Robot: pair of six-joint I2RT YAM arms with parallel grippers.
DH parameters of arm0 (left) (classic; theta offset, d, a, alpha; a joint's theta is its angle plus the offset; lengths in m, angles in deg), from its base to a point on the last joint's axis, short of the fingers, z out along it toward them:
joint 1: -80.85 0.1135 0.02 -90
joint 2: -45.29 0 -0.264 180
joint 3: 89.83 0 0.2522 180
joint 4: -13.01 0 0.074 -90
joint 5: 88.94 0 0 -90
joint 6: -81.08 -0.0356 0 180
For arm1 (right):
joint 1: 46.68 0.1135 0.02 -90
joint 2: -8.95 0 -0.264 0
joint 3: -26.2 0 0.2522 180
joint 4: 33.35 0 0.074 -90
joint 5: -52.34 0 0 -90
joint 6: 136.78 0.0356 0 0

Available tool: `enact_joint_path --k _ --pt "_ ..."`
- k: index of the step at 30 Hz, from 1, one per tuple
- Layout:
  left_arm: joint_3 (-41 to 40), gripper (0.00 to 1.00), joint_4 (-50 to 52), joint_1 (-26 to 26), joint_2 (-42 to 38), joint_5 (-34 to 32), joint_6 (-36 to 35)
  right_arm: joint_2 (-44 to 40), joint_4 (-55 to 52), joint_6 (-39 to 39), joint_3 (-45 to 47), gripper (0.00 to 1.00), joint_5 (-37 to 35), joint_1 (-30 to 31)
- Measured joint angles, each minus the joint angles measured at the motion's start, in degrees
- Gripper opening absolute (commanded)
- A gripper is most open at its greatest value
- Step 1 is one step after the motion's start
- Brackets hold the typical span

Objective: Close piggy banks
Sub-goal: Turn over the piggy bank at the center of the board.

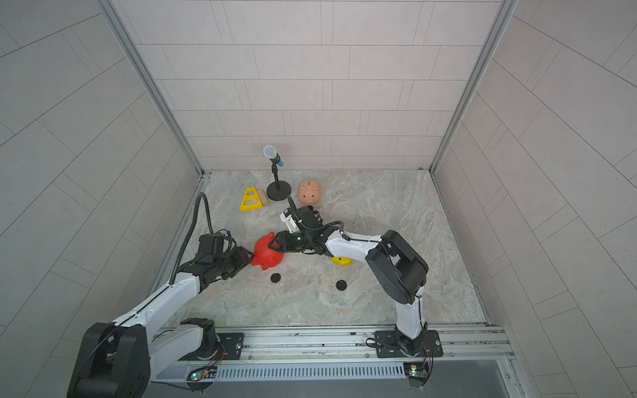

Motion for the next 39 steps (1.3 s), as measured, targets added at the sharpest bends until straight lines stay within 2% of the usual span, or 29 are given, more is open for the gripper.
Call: enact_joint_path --k 39 --pt "-0.07 0.53 -0.79 -0.02 1.81 -0.39 -0.68 -0.17 -0.02 0.02 -2.1 0.5 0.68 1.29"
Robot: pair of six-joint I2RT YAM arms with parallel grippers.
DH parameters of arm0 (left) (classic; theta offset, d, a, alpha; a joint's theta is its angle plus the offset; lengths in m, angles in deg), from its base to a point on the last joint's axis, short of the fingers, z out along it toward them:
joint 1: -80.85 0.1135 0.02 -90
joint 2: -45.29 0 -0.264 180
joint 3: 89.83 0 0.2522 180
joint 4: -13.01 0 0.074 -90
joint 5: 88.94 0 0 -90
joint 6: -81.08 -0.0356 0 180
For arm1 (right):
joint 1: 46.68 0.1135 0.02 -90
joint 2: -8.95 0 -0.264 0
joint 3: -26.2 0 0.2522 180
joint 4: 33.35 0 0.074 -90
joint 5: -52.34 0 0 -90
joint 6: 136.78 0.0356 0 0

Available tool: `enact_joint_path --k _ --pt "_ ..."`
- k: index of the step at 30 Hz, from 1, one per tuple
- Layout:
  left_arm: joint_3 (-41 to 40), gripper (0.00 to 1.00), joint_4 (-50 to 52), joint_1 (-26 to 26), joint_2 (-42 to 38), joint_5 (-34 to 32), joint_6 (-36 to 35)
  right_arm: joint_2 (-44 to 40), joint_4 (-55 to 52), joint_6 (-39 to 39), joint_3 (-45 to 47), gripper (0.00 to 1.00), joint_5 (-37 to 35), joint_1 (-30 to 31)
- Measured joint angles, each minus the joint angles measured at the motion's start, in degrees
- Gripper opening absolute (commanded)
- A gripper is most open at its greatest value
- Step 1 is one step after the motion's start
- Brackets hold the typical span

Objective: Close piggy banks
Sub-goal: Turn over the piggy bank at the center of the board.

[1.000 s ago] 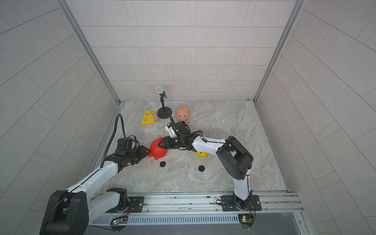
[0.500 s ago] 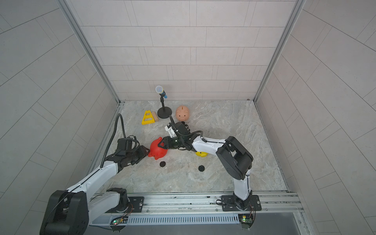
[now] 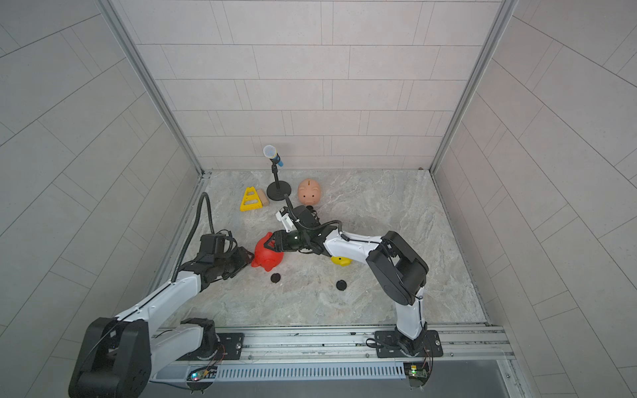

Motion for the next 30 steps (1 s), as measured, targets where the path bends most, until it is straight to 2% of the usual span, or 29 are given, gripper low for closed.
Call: enact_joint_path --k 30 --pt "-0.55 0.53 -1.57 0.0 3.32 0.09 -0.42 1.05 0.66 0.42 -1.73 0.5 1.18 2.43"
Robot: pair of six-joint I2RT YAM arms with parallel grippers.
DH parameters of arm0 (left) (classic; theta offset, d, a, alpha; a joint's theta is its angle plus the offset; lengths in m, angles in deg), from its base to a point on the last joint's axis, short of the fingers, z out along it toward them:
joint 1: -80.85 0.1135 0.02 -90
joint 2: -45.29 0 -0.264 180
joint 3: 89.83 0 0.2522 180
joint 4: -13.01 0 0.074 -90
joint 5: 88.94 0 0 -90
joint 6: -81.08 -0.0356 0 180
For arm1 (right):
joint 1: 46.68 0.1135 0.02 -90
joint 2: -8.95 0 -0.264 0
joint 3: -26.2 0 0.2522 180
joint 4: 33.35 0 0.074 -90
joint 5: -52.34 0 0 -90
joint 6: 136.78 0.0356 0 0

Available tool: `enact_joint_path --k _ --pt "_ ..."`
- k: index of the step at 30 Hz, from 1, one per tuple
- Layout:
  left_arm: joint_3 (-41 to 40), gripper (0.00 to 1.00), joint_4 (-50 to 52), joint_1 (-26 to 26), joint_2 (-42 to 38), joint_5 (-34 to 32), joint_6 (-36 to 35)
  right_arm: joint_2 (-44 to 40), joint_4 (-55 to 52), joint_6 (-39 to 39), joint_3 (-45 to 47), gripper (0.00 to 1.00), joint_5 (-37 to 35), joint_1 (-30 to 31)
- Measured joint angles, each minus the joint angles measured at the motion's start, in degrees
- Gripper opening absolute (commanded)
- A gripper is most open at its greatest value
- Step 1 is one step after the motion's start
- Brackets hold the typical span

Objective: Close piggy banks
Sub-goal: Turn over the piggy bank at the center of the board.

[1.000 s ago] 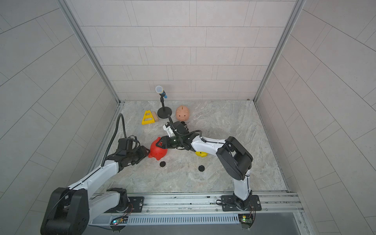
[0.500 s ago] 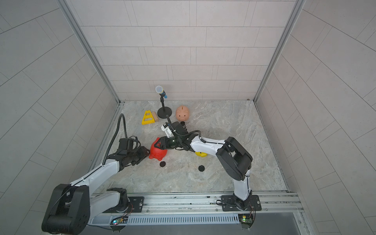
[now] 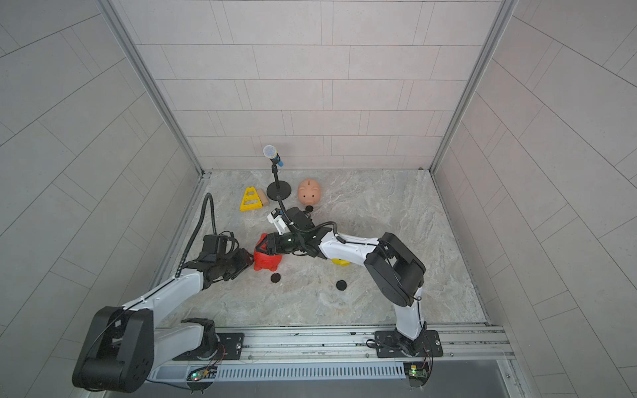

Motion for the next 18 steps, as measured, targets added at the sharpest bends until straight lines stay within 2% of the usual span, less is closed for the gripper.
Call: enact_joint_path --k 12,18 --pt "-0.17 0.55 0.68 -0.02 -0.48 -2.12 0.04 0.79 -0.42 -0.72 -0.72 0.5 0.26 0.85" --pt "-0.2 0.56 3.19 -0.02 -3.37 -5.09 0.24 0.33 -4.04 -4.35 -1.81 0.51 0.11 1.6"
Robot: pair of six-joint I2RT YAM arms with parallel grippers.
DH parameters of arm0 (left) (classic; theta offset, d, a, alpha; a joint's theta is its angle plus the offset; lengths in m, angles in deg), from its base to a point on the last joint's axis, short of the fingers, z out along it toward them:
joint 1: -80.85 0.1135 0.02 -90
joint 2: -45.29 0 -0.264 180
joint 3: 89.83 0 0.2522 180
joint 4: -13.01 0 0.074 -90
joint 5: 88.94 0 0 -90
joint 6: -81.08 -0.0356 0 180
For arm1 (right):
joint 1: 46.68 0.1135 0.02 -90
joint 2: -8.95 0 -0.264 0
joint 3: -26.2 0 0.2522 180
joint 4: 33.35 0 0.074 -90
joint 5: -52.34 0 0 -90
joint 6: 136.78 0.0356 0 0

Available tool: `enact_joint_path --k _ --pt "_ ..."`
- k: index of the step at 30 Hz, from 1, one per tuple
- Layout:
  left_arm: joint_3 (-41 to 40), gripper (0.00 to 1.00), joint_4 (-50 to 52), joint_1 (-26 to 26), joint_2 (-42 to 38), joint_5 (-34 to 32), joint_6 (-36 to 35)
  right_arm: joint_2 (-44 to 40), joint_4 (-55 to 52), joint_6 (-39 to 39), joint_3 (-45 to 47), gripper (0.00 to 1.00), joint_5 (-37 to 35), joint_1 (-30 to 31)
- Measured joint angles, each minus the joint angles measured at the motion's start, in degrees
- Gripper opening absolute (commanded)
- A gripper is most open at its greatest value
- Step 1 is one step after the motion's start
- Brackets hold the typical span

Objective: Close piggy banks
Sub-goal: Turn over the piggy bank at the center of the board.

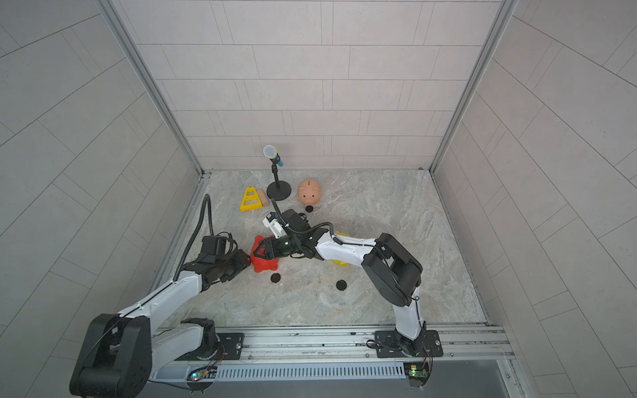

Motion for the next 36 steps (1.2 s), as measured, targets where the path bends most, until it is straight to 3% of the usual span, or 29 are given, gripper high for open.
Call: enact_joint_path --k 12,24,27,36 --pt "-0.04 0.61 6.97 0.0 -12.87 -5.2 2.03 -6.69 -4.9 -6.58 0.68 0.52 -4.0 0.02" --pt "2.58 0.74 15.89 -0.44 -28.89 -2.25 2.82 -11.56 -1.4 -6.32 10.67 0.52 -12.15 -5.01" --pt "3.1 0.74 16.81 -2.58 -30.77 -1.66 3.06 -11.56 -0.96 -5.7 11.23 0.52 -13.0 -6.36" --pt "3.98 0.74 18.97 -16.13 -26.71 -6.1 2.91 -11.58 1.68 -4.46 12.57 0.53 -14.38 -6.62"
